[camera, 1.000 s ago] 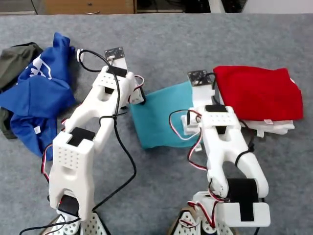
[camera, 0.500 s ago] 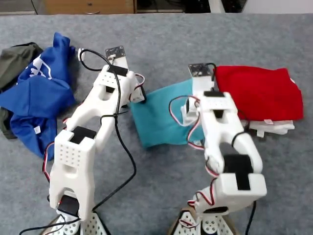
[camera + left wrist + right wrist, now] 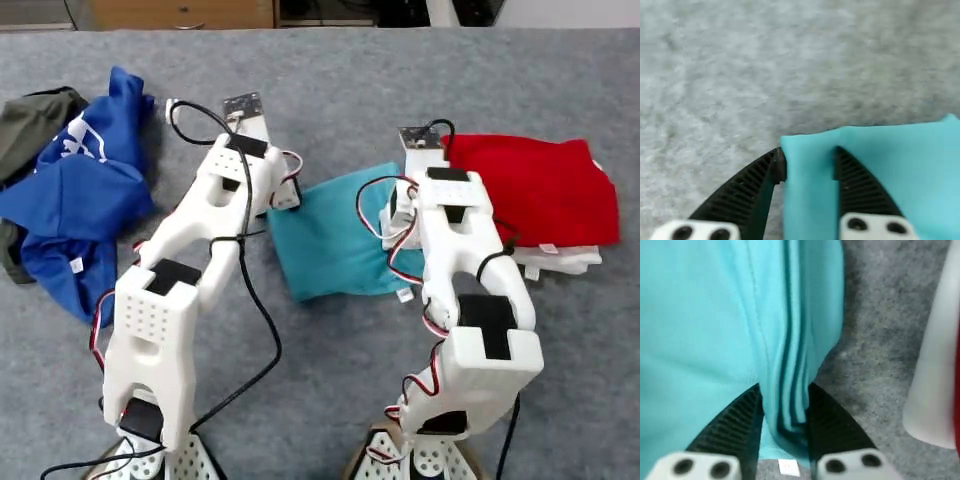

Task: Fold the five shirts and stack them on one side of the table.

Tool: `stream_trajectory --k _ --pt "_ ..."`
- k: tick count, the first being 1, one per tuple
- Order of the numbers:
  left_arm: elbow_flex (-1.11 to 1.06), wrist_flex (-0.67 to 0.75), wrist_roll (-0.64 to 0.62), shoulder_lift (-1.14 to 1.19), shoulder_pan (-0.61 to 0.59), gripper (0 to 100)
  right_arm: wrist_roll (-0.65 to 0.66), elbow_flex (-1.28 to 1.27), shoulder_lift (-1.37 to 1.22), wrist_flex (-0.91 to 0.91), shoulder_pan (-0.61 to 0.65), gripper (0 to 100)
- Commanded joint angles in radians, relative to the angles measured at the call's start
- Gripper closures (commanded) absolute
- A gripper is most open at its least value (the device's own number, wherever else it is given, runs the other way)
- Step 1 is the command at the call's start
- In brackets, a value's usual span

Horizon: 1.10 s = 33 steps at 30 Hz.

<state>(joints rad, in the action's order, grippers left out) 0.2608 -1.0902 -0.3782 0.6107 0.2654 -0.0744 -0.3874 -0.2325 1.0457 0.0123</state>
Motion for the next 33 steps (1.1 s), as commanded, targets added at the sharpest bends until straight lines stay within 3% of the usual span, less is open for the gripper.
stream_trajectory --k 1,11,18,24,33 --pt "0.029 0.035 0.003 -0.002 0.006 93 0.009 0.027 0.004 -0.012 -0.018 99.5" --pt "0.143 0.017 0.020 -0.015 0.081 98 0.101 0.065 0.082 -0.017 -0.028 99.5" --pt "0.496 -0.114 0.018 -0.005 0.100 98 0.184 0.064 0.384 0.012 -0.120 99.5" --pt "0.736 -0.124 0.017 -0.002 0.181 98 0.212 0.064 0.550 0.012 -0.216 99.5" --pt "0.772 0.173 0.017 0.107 0.307 98 0.212 0.061 0.567 -0.052 -0.426 99.5"
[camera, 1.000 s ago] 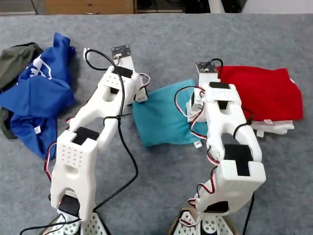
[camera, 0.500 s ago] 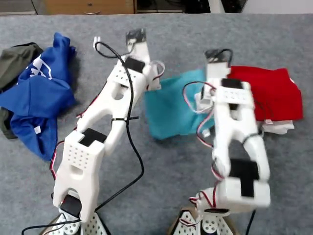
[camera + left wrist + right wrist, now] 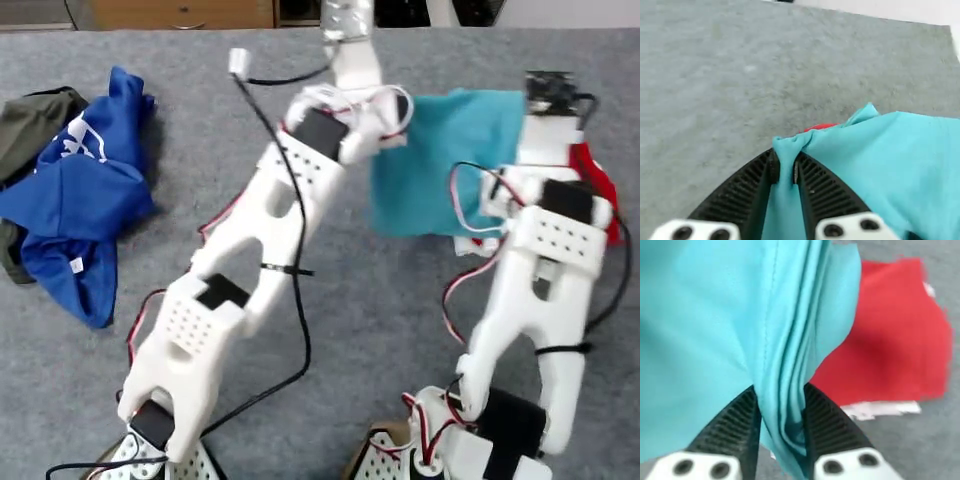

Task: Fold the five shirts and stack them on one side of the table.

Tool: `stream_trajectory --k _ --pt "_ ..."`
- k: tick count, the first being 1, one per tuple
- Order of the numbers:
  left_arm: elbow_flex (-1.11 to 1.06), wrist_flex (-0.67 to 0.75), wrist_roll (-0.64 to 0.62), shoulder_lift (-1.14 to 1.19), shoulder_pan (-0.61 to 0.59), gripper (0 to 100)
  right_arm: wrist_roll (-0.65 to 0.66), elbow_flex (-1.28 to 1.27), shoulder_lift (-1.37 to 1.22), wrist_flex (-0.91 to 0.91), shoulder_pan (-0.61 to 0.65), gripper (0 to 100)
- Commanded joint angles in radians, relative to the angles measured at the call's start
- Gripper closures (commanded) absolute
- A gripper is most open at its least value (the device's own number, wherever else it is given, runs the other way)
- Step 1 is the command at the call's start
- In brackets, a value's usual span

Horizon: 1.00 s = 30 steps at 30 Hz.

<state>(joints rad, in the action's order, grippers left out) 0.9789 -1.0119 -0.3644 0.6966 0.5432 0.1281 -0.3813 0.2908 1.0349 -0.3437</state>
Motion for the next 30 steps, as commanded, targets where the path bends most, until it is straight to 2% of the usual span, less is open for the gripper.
stream_trajectory --k 1,12,20,22,24,26,30 --pt "0.054 0.114 0.003 0.041 0.041 98 0.011 0.054 0.044 -0.057 -0.090 99.5" --pt "0.054 0.330 0.006 0.148 0.110 98 0.054 0.084 -0.117 -0.173 -0.249 99.5" --pt "0.061 0.351 0.008 0.174 0.117 98 0.054 0.202 -0.231 -0.176 -0.311 99.4" --pt "0.071 0.342 0.008 0.174 0.117 95 0.080 0.220 -0.251 -0.172 -0.309 98.4" --pt "0.081 0.293 -0.015 0.174 0.126 88 0.167 0.217 -0.255 -0.150 -0.302 91.5" --pt "0.097 0.226 -0.080 0.174 0.129 84 0.172 0.213 -0.260 -0.140 -0.292 81.4" --pt "0.123 0.175 -0.092 0.174 0.127 83 0.236 0.213 -0.262 -0.135 -0.291 65.9"
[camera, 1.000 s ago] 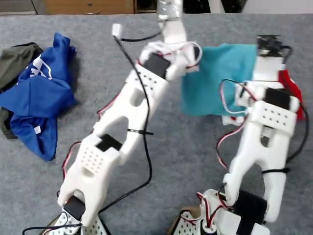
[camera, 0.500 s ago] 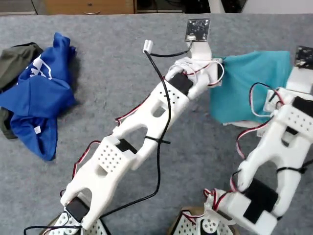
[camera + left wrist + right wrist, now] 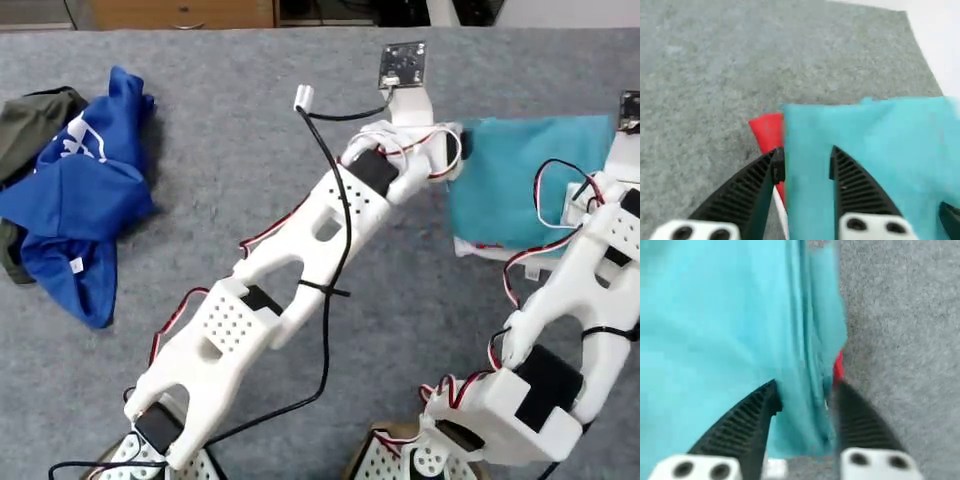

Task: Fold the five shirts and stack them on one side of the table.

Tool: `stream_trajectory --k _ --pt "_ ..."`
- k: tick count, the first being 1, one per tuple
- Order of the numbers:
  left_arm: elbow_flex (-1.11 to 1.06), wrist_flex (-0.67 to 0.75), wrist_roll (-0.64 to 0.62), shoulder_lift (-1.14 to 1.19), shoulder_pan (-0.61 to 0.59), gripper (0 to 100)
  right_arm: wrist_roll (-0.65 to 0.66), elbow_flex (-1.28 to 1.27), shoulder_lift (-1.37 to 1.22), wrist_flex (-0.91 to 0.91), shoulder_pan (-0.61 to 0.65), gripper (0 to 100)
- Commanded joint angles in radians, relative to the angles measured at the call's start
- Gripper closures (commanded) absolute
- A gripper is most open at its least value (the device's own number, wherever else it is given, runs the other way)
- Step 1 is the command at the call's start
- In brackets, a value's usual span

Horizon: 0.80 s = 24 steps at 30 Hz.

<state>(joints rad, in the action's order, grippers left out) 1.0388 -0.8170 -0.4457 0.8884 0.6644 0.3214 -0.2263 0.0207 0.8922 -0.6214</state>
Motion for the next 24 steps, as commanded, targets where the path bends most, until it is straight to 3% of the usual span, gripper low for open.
stream_trajectory --k 1,8,10,12,16,20,24 --pt "0.064 -0.025 -0.011 -0.019 0.006 83 0.046 0.058 0.012 0.008 -0.013 63.9" --pt "0.101 -0.087 0.003 -0.033 -0.054 83 0.048 0.090 0.041 0.078 -0.021 66.8" --pt "0.181 -0.181 0.081 -0.039 -0.095 88 0.052 0.108 0.076 0.140 -0.021 79.7" --pt "0.245 -0.290 0.190 -0.039 -0.137 94 0.048 0.119 0.130 0.192 -0.015 99.8" --pt "0.342 -0.565 0.394 -0.044 -0.207 98 0.048 0.113 0.251 0.302 0.038 89.9" --pt "0.497 -0.928 0.517 -0.050 -0.276 98 0.029 0.070 0.386 0.436 0.137 99.2" --pt "0.595 -0.954 0.439 -0.101 -0.428 98 0.035 -0.024 0.550 0.543 0.246 99.6"
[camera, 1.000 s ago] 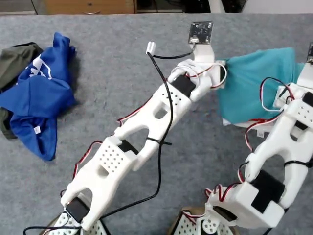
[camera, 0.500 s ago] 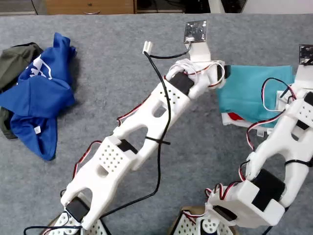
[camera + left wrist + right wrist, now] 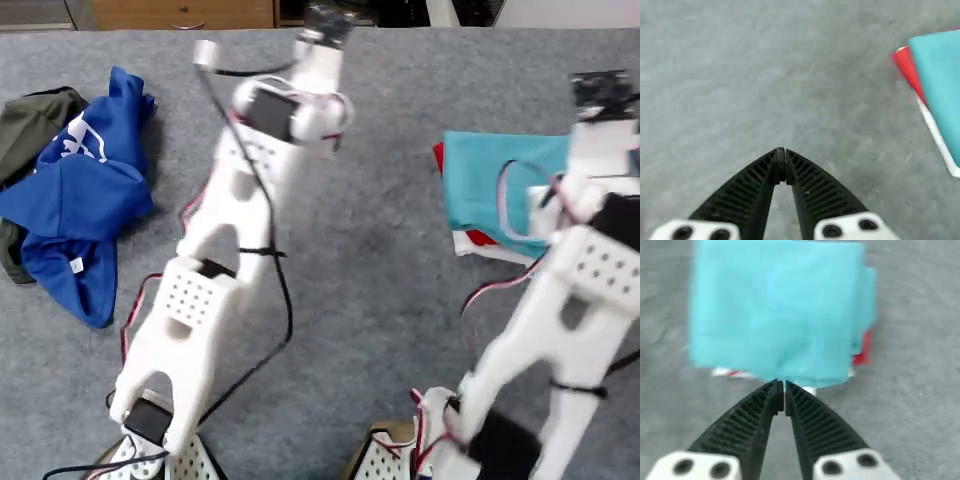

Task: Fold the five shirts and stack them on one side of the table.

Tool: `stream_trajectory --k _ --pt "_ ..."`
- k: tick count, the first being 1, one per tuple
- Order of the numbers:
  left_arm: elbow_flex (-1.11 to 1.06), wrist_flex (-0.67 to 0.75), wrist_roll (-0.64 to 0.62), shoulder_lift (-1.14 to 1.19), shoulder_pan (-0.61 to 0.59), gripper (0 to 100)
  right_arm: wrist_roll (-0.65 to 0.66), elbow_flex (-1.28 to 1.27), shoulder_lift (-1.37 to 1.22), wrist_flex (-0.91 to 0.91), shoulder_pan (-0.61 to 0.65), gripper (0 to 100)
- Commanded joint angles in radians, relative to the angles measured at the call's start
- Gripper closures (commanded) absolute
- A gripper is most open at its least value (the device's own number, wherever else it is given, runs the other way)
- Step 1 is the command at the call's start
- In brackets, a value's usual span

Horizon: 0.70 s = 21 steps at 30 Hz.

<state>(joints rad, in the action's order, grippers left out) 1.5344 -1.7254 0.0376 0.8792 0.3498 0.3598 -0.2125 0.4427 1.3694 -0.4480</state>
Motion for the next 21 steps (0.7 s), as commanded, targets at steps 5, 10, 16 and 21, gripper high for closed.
stream_trajectory --k 5,10,16,21 --pt "-0.157 -0.048 0.006 -0.372 -0.222 98 -0.003 -0.200 0.380 0.132 0.122 99.6" --pt "-0.859 -0.018 0.009 -0.823 -0.374 98 -0.002 -0.384 0.599 0.127 0.124 99.5" --pt "-1.651 0.414 0.026 -1.245 -0.806 98 0.021 -0.541 0.763 0.103 0.124 99.5" --pt "-2.125 0.939 0.041 -1.248 -0.911 80 0.107 -0.604 0.792 0.083 0.125 99.4"
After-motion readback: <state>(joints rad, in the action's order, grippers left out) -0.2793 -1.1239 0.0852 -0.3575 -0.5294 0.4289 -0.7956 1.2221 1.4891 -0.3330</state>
